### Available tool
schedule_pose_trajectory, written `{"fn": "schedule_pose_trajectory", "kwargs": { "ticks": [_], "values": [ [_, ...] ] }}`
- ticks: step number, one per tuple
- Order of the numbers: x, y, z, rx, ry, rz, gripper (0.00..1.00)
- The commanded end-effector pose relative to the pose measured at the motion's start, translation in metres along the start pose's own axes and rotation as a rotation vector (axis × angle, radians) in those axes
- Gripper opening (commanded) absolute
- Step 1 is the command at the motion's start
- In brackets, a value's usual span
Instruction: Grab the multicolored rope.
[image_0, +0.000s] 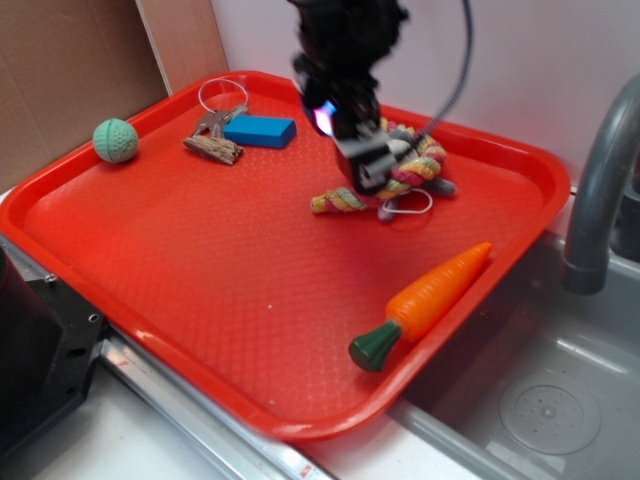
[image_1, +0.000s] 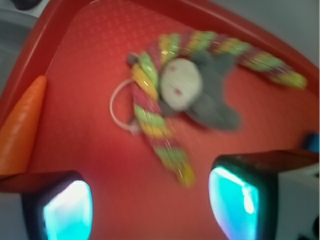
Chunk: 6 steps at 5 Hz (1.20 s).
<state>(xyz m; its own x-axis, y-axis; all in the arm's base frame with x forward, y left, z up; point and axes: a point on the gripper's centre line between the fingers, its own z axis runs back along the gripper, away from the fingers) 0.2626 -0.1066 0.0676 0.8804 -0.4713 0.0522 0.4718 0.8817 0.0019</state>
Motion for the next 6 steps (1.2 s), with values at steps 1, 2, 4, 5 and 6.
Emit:
{"fn": "schedule_pose_trajectory", "kwargs": {
  "ticks": [1, 2, 4, 5, 6],
  "values": [
    [-0.003, 0.009, -0.004, -0.015, -0.065, -0.018, 1.0],
    [0.003, 0.007, -0.022, -0.056, -0.063, -0.039, 1.0],
    [0.015, -0.006, -0.044, -0.045, -0.037, -0.071, 0.0],
    [0.008, -0.005, -0.024, -0.044, -0.051, -0.082, 0.0],
    [0.0, -0.009, 0.005, 0.041, -0.042, -0.083, 0.0]
  ]
}}
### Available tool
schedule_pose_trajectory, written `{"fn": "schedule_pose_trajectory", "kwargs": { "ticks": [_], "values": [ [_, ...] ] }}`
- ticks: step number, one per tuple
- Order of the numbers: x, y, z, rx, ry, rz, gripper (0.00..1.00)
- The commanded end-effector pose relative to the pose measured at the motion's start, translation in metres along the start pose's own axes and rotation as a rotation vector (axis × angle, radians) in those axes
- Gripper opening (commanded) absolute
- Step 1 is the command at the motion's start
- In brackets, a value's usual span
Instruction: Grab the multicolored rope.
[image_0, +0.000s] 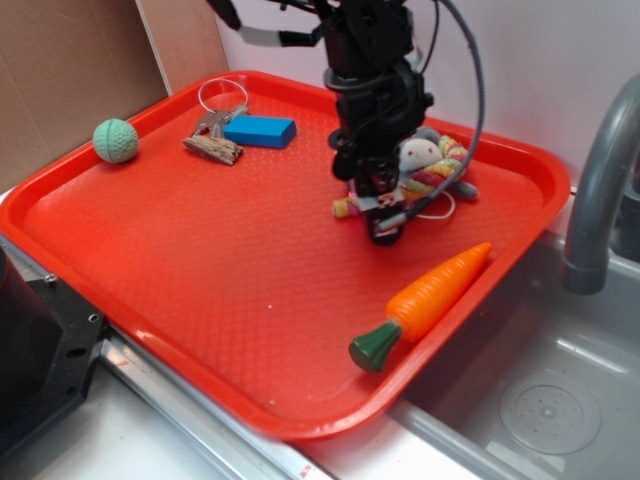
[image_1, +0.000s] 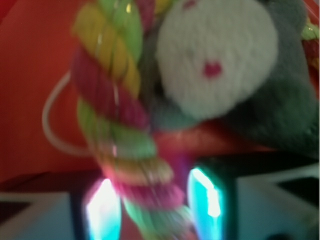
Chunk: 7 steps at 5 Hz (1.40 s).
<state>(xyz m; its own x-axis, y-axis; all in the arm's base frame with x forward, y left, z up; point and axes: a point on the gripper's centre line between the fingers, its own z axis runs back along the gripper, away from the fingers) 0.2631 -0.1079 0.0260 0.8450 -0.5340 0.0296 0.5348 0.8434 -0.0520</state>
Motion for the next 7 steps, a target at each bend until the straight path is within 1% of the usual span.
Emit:
{"fn": "schedule_pose_trajectory", "kwargs": {
  "ticks": [1, 2, 3, 4, 5, 6, 7],
  "values": [
    [-0.014, -0.028, 0.094, 0.214, -0.036, 0.062, 0.0],
    [-0.047, -0.052, 0.144, 0.229, -0.026, 0.281, 0.0],
    [-0.095, -0.065, 0.196, 0.137, -0.055, 0.538, 0.0],
    [-0.151, -0.057, 0.239, 0.131, -0.027, 0.789, 0.0],
    [-0.163, -0.036, 0.255, 0.159, -0.062, 0.941, 0.0],
    [-0.145, -0.009, 0.242, 0.126, -0.091, 0.828, 0.0],
    [-0.123, -0.001, 0.205, 0.16, 0.025, 0.751, 0.0]
  ]
}}
